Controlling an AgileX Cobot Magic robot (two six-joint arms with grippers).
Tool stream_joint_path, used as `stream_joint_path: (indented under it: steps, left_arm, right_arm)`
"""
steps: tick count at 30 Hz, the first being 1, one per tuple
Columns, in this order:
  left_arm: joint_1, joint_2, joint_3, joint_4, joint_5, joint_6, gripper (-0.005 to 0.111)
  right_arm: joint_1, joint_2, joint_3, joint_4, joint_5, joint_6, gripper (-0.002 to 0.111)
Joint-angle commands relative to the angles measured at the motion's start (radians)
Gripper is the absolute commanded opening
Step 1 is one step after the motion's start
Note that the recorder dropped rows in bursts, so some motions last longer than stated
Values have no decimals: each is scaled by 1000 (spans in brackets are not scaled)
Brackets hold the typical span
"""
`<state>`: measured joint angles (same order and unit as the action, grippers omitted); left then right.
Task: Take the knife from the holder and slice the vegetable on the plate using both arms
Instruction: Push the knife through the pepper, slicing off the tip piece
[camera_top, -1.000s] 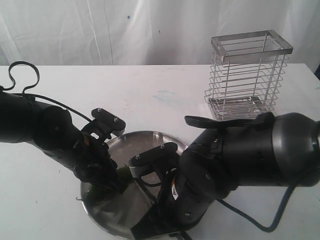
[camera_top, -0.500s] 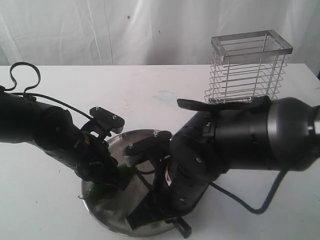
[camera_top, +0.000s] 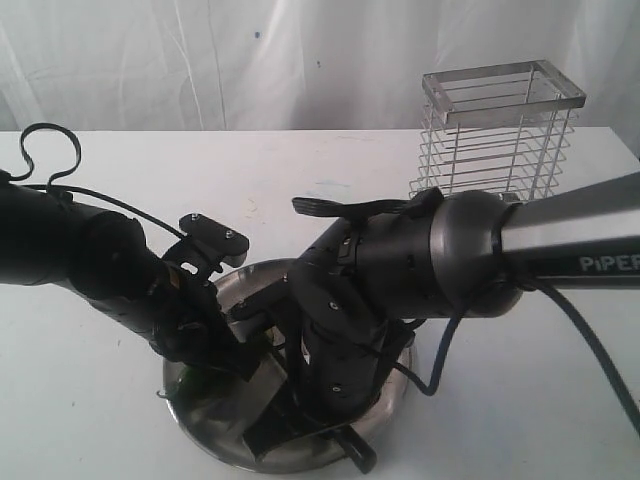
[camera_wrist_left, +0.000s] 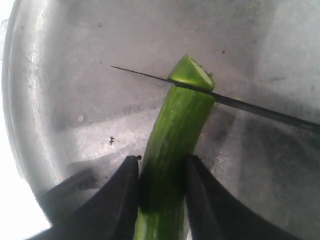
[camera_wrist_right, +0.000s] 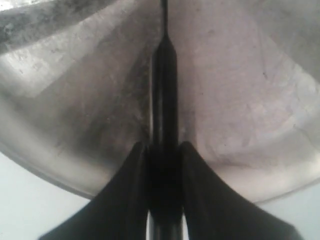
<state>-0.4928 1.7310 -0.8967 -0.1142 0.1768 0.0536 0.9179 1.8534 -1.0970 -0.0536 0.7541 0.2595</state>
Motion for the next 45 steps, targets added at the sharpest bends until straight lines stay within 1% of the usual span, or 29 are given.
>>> stream_joint_path:
  steps: [1,6,12,16,22,32,36,39,41,43,45]
  left_arm:
    - [3,25,11,-11,63,-12,1]
    - [3,25,11,-11,61,-12,1]
    - [3,25,11,-11,61,-12,1]
    - [3,25,11,-11,61,-12,1]
    - [3,25,11,-11,61,-12,1]
    - [3,25,11,-11,73,-12,1]
    - [3,25,11,-11,80,-12,1]
    - [3,25,11,-11,87,-12,1]
    - [3,25,11,-11,106,-9,1]
    - [3,25,11,-11,106,-9,1]
    - [3,25,11,-11,100,-9,1]
  right_arm:
    - [-1,1,-12,4,46,-45,0]
    - [-1,1,-8,4,168,-78,0]
    - [1,1,-8,4,221,-83,0]
    - [1,1,-8,4,233,-103,0]
    - [1,1,-20,-9,199,-126,0]
    - [-1,73,-142,-38,196,-130,0]
    - [-1,112,-172,-42,236,-152,0]
    - [-3,114,-172,-122,252,-140,0]
    - [-23,114,-172,-188,299,-92,0]
    - [-46,104,-172,-193,318,-80,0]
    - [-51,77,-172,-193,290,-75,0]
